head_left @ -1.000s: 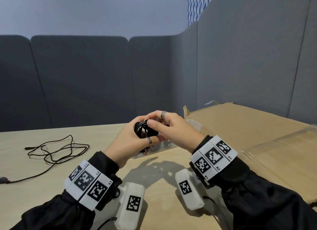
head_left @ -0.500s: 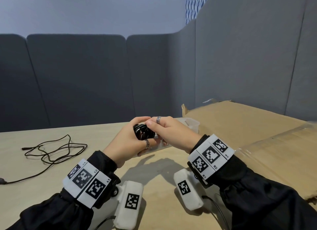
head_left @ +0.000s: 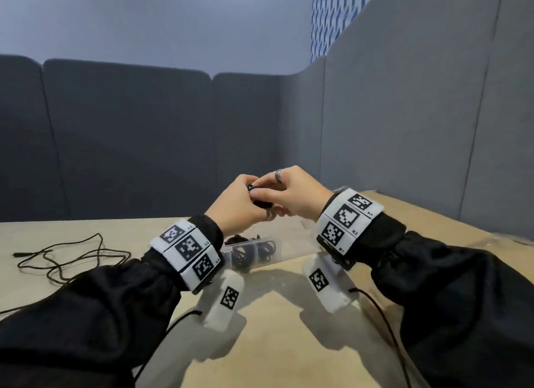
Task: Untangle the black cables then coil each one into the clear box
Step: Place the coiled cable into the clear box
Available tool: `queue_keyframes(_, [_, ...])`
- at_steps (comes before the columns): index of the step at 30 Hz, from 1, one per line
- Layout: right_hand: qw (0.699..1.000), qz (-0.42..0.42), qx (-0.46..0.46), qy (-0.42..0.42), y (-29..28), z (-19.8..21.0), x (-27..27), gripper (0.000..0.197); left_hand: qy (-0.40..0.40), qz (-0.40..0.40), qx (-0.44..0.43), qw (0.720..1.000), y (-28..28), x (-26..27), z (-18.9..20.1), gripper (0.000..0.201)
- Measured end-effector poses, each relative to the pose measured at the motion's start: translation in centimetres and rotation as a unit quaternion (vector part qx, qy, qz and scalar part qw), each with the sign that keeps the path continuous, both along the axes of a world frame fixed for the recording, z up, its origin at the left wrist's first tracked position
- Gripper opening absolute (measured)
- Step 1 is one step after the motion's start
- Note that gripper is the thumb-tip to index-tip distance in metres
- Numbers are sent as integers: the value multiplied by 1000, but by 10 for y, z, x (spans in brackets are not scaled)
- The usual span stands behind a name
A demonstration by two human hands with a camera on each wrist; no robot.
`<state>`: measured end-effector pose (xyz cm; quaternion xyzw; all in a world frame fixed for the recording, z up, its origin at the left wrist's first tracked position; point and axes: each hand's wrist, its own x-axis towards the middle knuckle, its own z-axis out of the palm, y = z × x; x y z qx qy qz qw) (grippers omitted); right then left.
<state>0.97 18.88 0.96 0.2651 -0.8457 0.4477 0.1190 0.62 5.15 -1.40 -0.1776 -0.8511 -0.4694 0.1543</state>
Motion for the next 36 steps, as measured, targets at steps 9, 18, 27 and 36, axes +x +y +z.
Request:
queue_keyframes(9, [976, -182, 117, -1, 34, 3, -92, 19, -113, 19, -50, 992, 8, -46, -35, 43])
queue_keyframes(18, [893, -159, 419, -42, 21, -47, -155, 16, -144, 5, -135, 980, -11, -59, -48, 33])
queue_keyframes(27, [855, -201, 479, 11, 17, -69, -170, 34, -133, -1, -127, 983, -15, -62, -49, 26])
queue_keyframes(36, [855, -170, 486, -57, 14, -82, -160, 20, -149, -5, -95, 984, -14, -60, -49, 25])
